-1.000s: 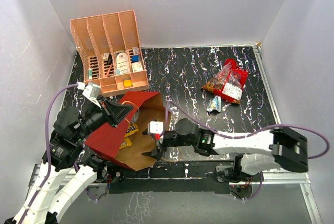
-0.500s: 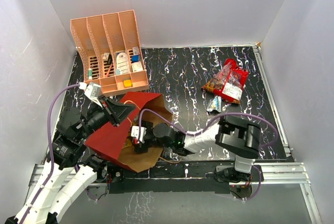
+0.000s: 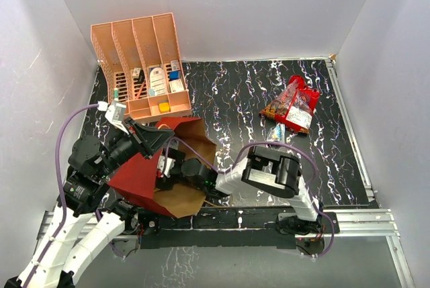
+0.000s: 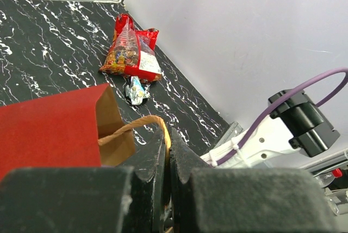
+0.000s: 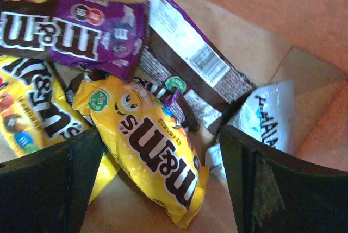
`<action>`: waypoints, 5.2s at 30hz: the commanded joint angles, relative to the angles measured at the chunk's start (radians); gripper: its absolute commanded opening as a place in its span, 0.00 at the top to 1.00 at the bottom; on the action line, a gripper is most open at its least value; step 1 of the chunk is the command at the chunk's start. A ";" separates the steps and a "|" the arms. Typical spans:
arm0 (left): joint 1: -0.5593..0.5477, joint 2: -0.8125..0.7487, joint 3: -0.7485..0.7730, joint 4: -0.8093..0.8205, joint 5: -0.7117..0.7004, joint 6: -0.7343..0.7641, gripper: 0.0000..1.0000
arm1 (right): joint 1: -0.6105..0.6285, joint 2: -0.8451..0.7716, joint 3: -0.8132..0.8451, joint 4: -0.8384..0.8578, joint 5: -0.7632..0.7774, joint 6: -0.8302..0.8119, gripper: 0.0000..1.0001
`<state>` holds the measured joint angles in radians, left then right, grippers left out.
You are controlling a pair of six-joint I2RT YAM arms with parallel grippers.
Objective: Take the snacks out of the paper bag
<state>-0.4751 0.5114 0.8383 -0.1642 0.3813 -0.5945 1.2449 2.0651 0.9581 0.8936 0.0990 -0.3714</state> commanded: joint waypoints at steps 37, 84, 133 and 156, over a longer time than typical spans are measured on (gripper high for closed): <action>-0.002 -0.074 0.037 -0.241 -0.151 0.085 1.00 | -0.078 -0.244 -0.194 0.104 0.086 0.181 0.93; -0.002 -0.036 0.026 -0.269 -0.303 0.074 1.00 | -0.164 -1.332 -0.393 -0.832 0.706 0.503 0.93; -0.002 -0.054 0.015 -0.226 -0.156 0.119 1.00 | -0.772 -1.015 -0.492 -0.585 -0.480 0.704 0.40; -0.002 -0.068 0.057 -0.224 -0.197 0.096 1.00 | -0.153 -0.420 -0.270 0.223 -0.292 0.121 0.42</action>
<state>-0.4751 0.4469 0.8505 -0.4046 0.1986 -0.4946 1.0801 1.5257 0.5819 0.8993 -0.2298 -0.1024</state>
